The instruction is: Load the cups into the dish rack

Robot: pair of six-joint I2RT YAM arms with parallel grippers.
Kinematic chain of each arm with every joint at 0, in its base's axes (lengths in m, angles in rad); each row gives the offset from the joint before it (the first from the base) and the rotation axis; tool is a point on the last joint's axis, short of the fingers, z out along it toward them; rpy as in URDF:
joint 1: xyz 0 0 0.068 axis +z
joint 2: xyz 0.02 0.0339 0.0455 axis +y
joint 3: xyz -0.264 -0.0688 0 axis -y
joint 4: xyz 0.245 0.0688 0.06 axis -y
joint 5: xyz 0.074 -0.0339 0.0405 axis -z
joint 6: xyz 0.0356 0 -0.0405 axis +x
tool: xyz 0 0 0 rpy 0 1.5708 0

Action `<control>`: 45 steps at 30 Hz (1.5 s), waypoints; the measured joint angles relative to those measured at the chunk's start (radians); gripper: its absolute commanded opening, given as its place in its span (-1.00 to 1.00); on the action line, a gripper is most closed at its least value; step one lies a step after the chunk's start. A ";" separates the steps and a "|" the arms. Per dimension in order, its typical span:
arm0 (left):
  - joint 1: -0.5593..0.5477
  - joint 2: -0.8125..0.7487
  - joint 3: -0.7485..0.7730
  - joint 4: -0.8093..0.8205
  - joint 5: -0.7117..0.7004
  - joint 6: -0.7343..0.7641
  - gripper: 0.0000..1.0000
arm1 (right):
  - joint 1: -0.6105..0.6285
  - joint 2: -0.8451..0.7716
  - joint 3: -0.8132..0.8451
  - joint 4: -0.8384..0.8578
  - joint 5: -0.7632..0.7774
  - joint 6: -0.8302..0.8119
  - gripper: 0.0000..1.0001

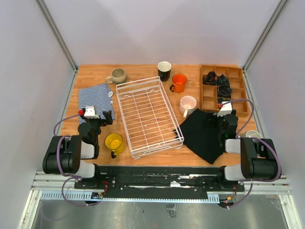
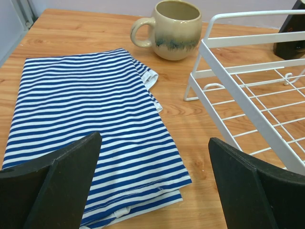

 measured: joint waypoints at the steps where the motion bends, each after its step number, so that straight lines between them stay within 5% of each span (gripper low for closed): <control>1: 0.000 0.000 0.000 0.000 0.000 0.000 0.99 | 0.000 0.000 0.000 0.000 0.000 0.000 0.97; 17: 0.000 0.000 0.000 -0.001 0.000 0.000 0.99 | 0.000 -0.006 0.002 -0.011 0.005 0.000 0.97; 28: 0.000 -0.086 0.000 -0.070 -0.049 -0.013 0.99 | 0.034 -0.282 0.297 -0.497 0.052 0.041 0.97; 37: 0.000 -0.496 0.281 -0.706 -0.103 -0.076 0.96 | 0.034 -0.314 0.519 -0.855 -0.130 0.114 0.97; 41: 0.000 -0.533 0.490 -1.064 -0.085 -0.067 0.63 | 0.035 -0.315 0.576 -0.938 -0.208 0.149 0.97; 45: 0.000 -0.532 0.660 -1.364 -0.023 0.012 0.58 | 0.050 -0.316 0.616 -0.996 -0.269 0.185 0.97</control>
